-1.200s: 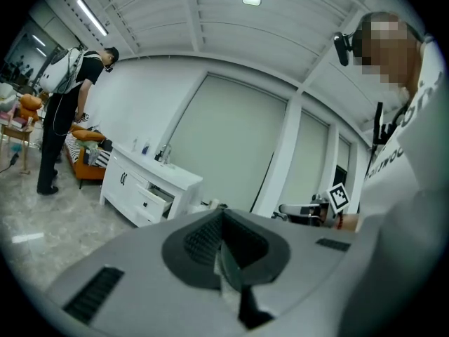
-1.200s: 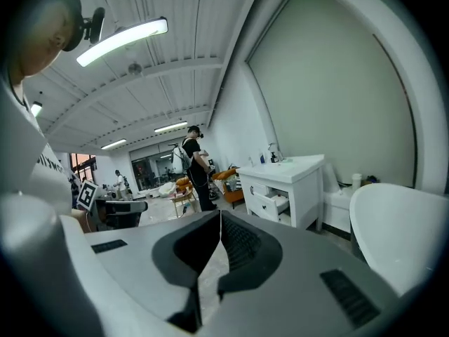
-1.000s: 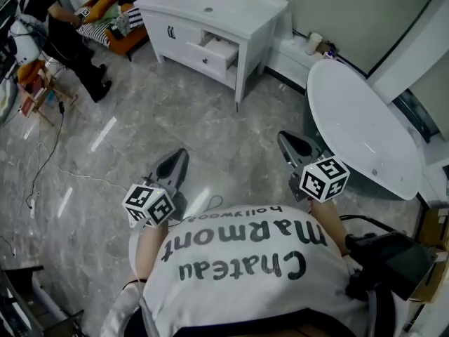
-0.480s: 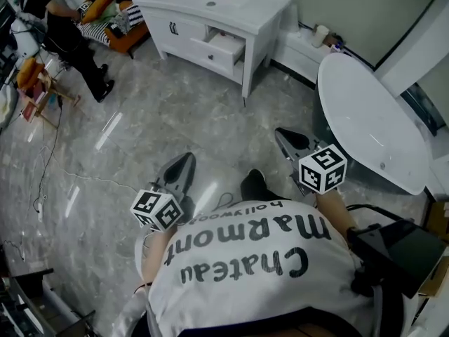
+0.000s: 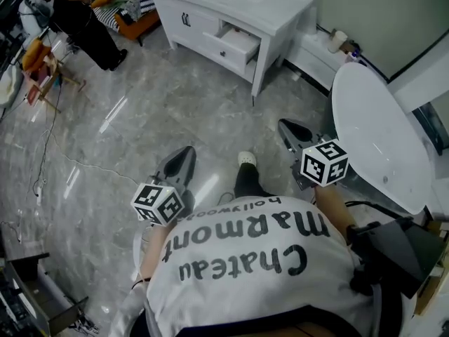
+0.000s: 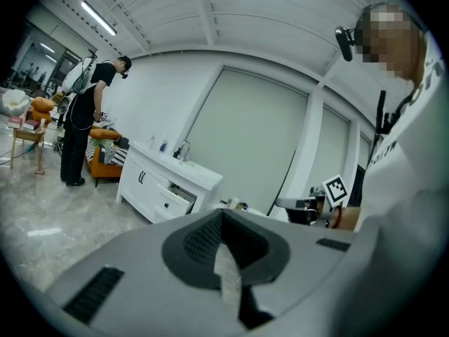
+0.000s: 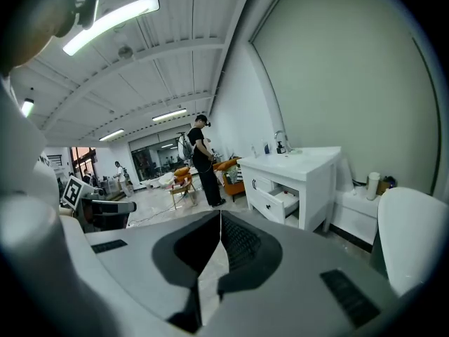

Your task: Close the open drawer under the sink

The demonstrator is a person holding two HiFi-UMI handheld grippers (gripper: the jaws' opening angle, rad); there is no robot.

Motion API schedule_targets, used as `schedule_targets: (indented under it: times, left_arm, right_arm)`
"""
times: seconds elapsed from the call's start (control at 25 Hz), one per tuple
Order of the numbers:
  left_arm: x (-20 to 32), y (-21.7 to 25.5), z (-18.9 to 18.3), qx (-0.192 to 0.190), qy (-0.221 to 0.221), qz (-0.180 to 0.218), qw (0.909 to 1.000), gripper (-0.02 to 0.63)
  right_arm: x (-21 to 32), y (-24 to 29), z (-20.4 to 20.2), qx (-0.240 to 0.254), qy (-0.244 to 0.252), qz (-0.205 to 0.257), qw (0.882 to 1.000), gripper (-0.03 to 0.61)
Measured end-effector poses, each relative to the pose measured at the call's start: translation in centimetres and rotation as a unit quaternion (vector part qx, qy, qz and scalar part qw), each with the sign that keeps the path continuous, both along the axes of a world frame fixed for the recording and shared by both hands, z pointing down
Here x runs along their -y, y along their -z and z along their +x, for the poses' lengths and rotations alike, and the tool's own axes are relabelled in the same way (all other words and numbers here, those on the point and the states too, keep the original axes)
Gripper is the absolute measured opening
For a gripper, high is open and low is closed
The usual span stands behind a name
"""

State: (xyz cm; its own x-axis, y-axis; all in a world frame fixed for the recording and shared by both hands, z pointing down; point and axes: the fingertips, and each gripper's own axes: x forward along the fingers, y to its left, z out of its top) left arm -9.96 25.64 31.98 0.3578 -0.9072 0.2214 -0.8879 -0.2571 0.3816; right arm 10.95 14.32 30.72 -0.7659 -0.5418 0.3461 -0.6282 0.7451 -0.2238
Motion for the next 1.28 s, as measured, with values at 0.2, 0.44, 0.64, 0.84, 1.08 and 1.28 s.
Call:
schedule_targets:
  times: [0.2,0.44,0.64,0.84,1.08,1.28]
  left_arm:
    - [3.9,-0.2,-0.4,0.007,0.007,0.0,1.0,0.008]
    - [10.2,0.1,-1.8,-0.014,0.037,-0.007,0.9992,0.008]
    - [16.0,0.8,-1.8,-0.022,0.051,-0.002,0.9985,0.008]
    - [20.9,0.9,-1.2,-0.02,0.06,0.004,0.998,0.008]
    - [25.2,0.6,-0.6,-0.009,0.06,-0.006,0.9982,0.008]
    - [27.8,0.7,0.2,0.007,0.047,-0.013,0.9988,0.008]
  right_arm:
    - [4.6,-1.2,-0.3,0.006,0.003,-0.014,1.0,0.012]
    - [11.3,-1.1,-2.1,-0.01,0.03,-0.013,0.999,0.012]
    - [17.0,0.0,-2.4,-0.031,0.049,0.005,0.998,0.012]
    - [21.9,0.4,-2.0,-0.026,0.058,0.011,0.998,0.012]
    - [26.5,-0.3,-1.7,-0.008,0.059,0.0,0.998,0.012]
    - [29.1,-1.2,-0.5,0.01,0.043,-0.019,0.999,0.012]
